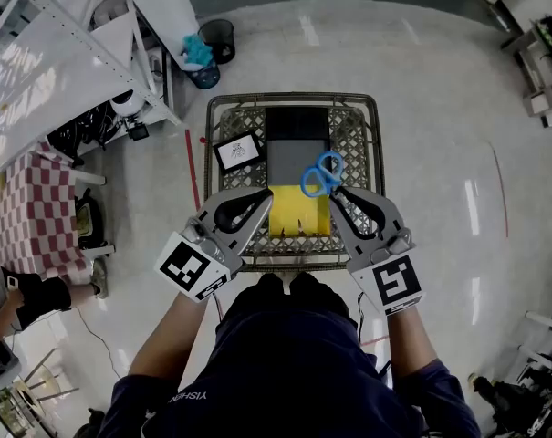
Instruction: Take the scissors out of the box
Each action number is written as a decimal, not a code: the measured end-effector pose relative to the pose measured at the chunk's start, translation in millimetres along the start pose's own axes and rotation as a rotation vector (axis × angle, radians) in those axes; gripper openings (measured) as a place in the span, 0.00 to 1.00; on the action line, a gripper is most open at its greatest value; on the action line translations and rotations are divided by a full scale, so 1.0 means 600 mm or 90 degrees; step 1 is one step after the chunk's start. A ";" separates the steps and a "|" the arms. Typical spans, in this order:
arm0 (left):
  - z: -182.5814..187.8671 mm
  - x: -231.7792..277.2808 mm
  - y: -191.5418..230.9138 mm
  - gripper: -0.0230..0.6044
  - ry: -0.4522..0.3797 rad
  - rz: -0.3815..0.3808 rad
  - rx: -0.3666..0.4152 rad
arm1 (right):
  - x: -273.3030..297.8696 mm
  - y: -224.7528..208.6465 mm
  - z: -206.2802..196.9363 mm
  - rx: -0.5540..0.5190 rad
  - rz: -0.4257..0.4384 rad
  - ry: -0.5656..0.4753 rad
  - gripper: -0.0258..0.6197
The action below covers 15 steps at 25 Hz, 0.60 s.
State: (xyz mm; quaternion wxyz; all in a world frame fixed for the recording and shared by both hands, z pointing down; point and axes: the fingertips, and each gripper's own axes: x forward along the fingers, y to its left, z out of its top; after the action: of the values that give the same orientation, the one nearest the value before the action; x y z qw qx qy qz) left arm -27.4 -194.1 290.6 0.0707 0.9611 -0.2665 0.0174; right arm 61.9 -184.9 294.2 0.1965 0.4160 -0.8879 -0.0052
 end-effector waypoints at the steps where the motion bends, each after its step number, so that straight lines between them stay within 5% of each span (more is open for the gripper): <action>1: 0.002 0.001 0.000 0.08 -0.001 -0.001 0.002 | -0.001 0.000 0.005 -0.002 -0.001 -0.004 0.16; 15: 0.019 0.006 -0.002 0.08 -0.011 0.000 0.013 | -0.011 -0.002 0.032 -0.025 -0.001 -0.018 0.16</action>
State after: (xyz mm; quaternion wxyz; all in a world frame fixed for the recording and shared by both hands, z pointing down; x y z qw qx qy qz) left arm -23.9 -196.7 279.2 0.0587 0.9618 -0.2670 0.0121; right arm 60.0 -183.7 273.8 0.1921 0.4123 -0.8901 -0.0289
